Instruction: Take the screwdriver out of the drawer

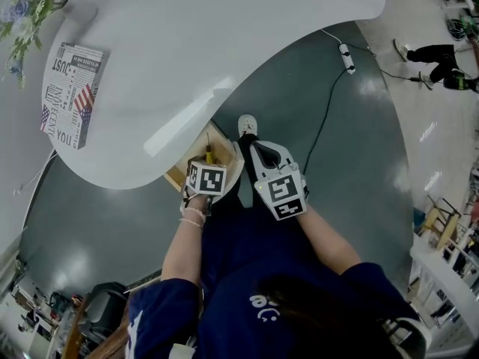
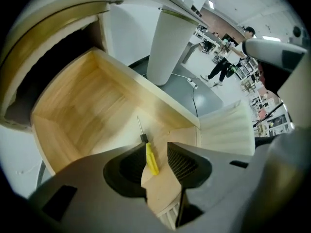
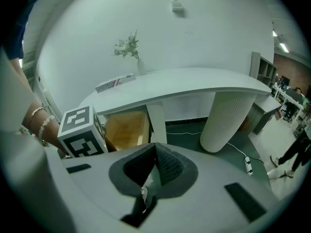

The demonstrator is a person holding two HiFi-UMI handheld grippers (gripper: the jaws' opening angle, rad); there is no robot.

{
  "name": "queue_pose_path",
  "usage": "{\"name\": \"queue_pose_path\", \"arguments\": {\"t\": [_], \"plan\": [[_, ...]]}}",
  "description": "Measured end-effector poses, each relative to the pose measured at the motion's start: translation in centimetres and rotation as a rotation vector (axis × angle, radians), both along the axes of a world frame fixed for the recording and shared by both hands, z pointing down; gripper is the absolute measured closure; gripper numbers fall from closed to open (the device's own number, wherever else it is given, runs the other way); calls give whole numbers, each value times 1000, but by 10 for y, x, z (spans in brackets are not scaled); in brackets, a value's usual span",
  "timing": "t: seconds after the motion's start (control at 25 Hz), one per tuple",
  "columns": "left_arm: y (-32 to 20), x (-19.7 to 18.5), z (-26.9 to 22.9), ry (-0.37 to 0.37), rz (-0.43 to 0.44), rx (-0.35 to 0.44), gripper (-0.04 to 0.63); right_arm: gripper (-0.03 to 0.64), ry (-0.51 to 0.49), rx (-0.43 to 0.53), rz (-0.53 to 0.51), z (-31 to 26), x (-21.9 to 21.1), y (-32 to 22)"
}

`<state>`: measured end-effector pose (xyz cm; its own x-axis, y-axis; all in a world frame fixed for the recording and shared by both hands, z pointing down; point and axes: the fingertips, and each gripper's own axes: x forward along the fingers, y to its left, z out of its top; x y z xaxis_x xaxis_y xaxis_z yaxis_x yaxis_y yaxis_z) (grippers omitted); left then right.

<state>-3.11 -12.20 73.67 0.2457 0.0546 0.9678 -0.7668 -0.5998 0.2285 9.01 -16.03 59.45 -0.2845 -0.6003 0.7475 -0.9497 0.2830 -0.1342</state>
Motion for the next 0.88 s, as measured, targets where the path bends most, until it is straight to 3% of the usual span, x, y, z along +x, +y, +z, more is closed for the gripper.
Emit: {"name": "queue_pose_path", "arguments": {"t": [0.16,0.32,0.64,0.88], "plan": [[-19,5,-2,-23,24,72,474,609,-1,-3,-22,4,1,-6],[-16,1,13,-50,-5,-2,472,609,-4,-12,-24,8,4,-9],[-6,-12,38,-122,-5,-70,472,609,6,-36,-14,15,23,-9],[4,-11,52,-149,31,-128,472,611,17,-52,-25,22,32,-13]]}}
